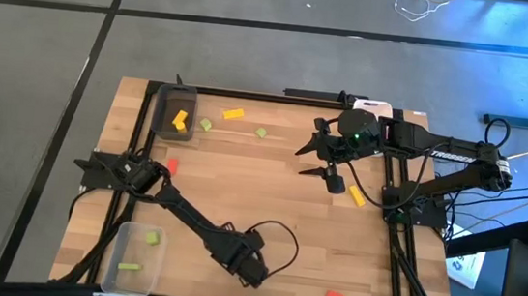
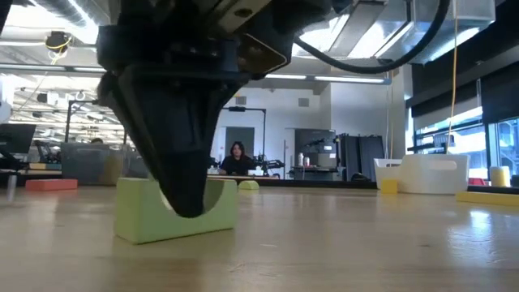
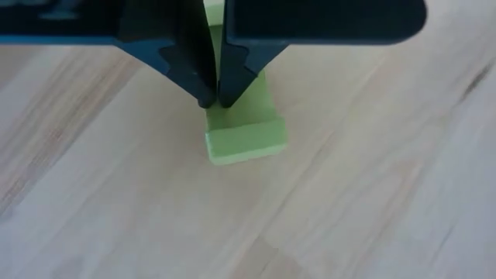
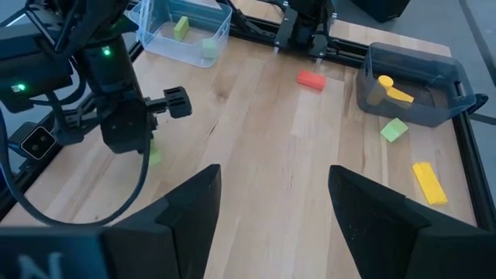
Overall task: Sort & place blocks by color
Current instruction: Put the green block into the transparent bin
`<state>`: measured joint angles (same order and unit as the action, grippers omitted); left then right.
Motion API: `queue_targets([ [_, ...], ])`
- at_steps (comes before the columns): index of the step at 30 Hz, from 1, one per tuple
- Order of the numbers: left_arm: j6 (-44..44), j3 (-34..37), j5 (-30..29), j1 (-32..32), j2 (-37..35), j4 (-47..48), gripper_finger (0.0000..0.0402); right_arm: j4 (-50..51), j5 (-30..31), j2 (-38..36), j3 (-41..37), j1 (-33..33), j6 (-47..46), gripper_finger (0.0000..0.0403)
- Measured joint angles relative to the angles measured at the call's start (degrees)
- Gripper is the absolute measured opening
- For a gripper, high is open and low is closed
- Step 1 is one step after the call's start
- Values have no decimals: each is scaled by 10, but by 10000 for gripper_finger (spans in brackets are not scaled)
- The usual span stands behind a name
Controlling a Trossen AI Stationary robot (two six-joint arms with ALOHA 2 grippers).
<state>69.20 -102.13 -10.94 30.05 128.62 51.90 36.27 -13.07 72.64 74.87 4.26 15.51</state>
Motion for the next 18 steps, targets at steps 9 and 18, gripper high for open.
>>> queue_targets([
  [9,37,0,50,-20,-1,-6,30,0,0,0,0,0,0,239],
  [18,38,-1,85,-41,-2,2,43,0,0,0,0,0,0,239],
])
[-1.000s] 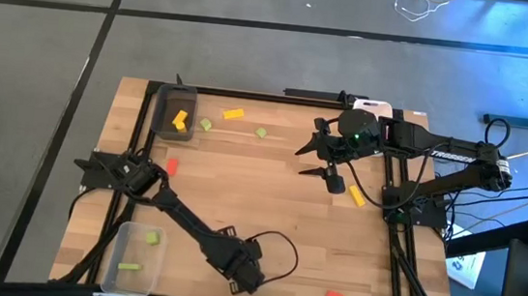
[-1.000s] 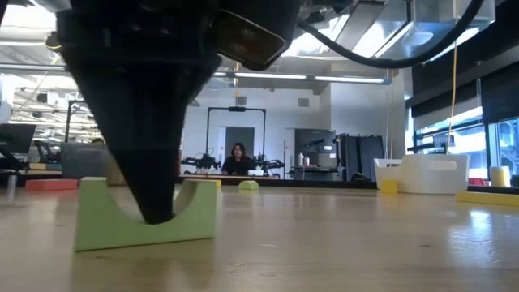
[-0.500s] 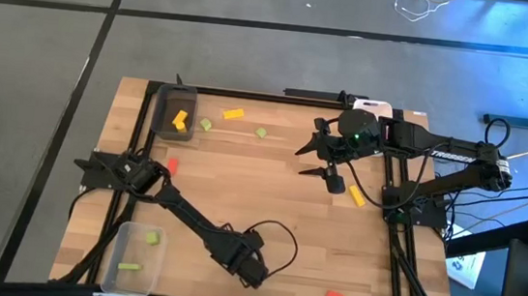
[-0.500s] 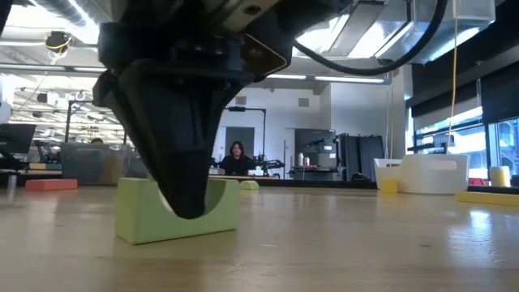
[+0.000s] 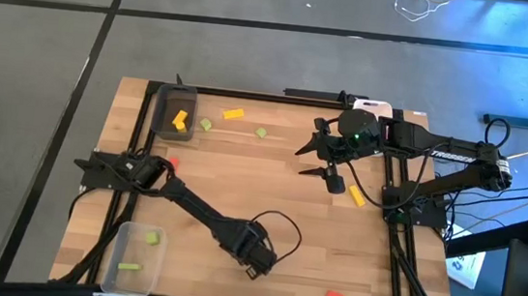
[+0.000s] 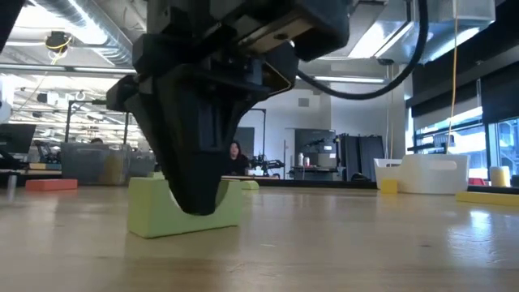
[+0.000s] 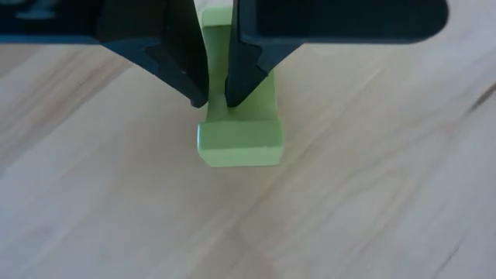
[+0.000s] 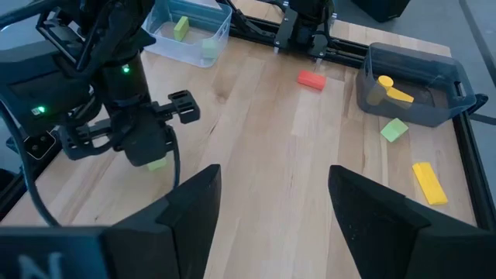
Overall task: Sort & place blocks by color
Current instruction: Put the green block into the transparent bin
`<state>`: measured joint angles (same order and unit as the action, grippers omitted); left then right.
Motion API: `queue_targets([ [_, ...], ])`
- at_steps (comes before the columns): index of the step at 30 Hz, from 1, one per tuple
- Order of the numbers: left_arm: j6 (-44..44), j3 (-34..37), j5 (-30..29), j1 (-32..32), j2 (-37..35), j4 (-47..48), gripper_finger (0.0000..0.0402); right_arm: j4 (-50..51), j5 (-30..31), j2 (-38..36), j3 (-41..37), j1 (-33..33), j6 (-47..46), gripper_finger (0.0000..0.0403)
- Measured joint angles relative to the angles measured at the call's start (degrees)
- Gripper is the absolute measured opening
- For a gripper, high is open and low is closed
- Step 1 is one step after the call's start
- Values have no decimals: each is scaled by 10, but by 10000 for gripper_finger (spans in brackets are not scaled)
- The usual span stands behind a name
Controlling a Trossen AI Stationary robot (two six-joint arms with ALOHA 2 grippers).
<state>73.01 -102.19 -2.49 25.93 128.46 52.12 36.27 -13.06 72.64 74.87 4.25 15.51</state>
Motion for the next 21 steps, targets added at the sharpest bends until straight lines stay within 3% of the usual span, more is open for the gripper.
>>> queue_targets([
  [8,3,0,34,-22,-4,-15,44,0,0,0,0,0,0,239],
  [16,35,-1,3,-23,-45,16,44,-5,0,0,0,0,0,239],
  [21,79,0,12,-22,-46,26,44,-9,0,0,0,0,0,239],
])
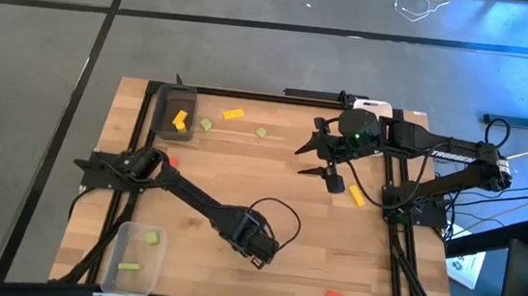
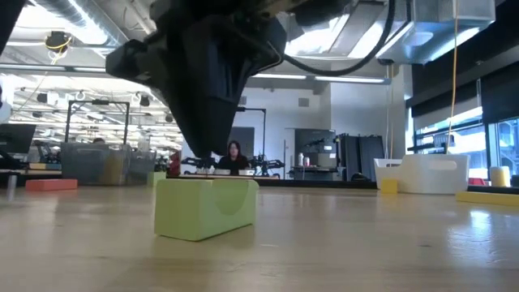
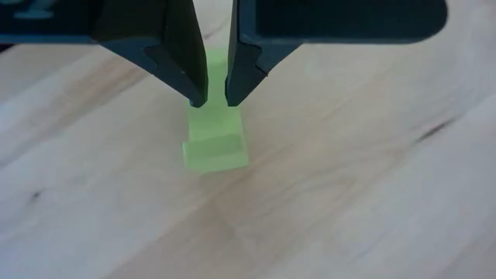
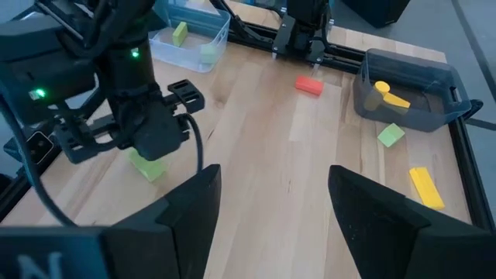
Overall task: Sort & place blocks by color
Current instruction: Put the green block into the transparent bin
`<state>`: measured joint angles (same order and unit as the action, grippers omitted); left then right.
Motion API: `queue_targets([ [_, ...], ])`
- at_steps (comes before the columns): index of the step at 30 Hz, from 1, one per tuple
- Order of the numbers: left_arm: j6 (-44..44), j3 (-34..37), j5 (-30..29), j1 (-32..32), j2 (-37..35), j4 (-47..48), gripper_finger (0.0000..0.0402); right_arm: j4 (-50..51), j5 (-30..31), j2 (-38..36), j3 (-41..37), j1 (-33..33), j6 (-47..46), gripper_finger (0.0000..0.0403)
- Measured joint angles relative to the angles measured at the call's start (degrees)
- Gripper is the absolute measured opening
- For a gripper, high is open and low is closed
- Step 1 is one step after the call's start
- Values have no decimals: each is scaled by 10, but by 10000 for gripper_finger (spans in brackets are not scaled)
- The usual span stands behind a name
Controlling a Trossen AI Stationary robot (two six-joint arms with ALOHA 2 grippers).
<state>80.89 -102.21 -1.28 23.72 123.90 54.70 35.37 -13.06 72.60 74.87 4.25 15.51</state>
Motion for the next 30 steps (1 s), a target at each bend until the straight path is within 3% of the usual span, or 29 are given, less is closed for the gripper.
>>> queue_targets([
  [13,90,0,-25,1,0,-3,55,0,0,0,0,0,0,239],
  [30,176,0,-26,0,1,-21,219,0,0,0,0,0,0,239],
])
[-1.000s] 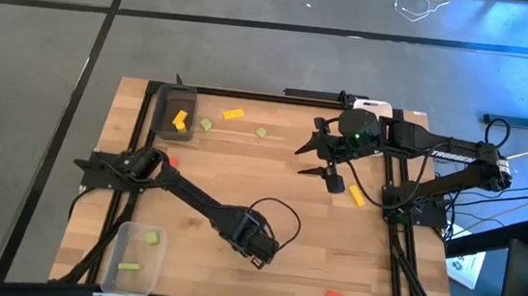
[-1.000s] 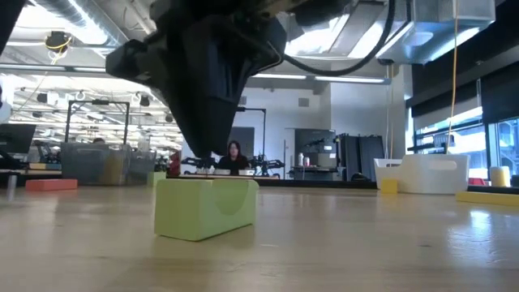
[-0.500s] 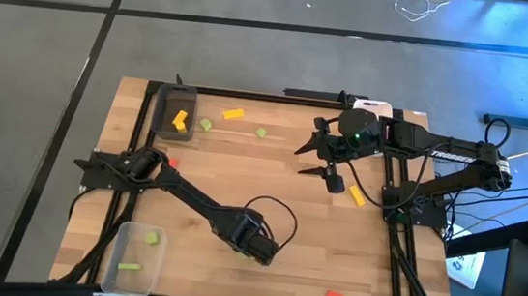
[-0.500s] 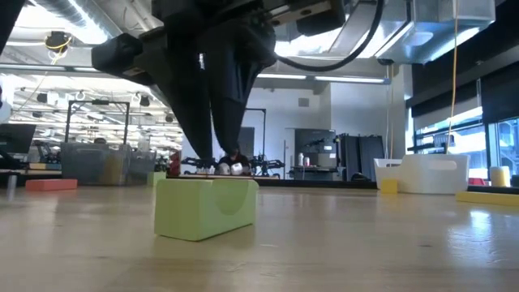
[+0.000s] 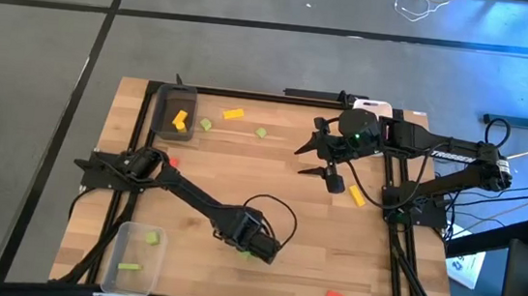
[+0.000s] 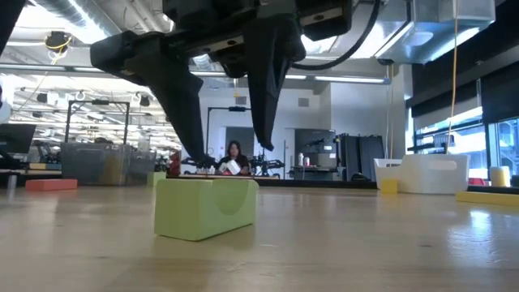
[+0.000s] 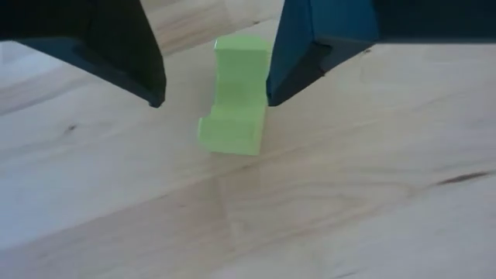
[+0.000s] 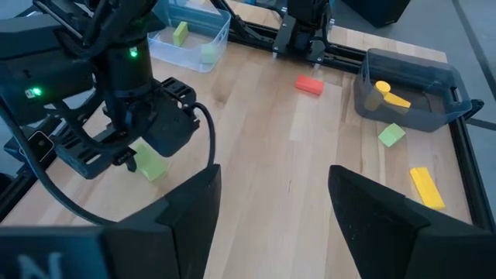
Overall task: Sort & place blocks by color
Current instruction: Put the green block into the transparent bin
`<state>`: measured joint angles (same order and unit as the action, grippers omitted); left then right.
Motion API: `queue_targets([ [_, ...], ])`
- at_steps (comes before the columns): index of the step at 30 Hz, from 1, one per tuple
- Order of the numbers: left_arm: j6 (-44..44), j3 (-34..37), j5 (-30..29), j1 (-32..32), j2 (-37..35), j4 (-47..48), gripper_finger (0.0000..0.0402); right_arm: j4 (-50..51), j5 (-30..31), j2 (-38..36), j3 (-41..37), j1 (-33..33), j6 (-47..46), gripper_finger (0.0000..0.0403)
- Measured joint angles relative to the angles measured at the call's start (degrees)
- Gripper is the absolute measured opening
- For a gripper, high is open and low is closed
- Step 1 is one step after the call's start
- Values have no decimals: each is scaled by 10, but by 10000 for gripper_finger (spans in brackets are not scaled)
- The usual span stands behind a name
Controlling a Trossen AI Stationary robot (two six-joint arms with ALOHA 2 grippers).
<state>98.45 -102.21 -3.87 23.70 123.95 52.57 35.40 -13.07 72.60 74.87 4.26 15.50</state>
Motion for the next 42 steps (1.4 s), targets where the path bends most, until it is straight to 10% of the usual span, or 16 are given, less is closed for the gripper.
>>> queue_targets([
  [42,-52,0,19,12,61,-33,234,-2,0,0,0,0,0,239],
])
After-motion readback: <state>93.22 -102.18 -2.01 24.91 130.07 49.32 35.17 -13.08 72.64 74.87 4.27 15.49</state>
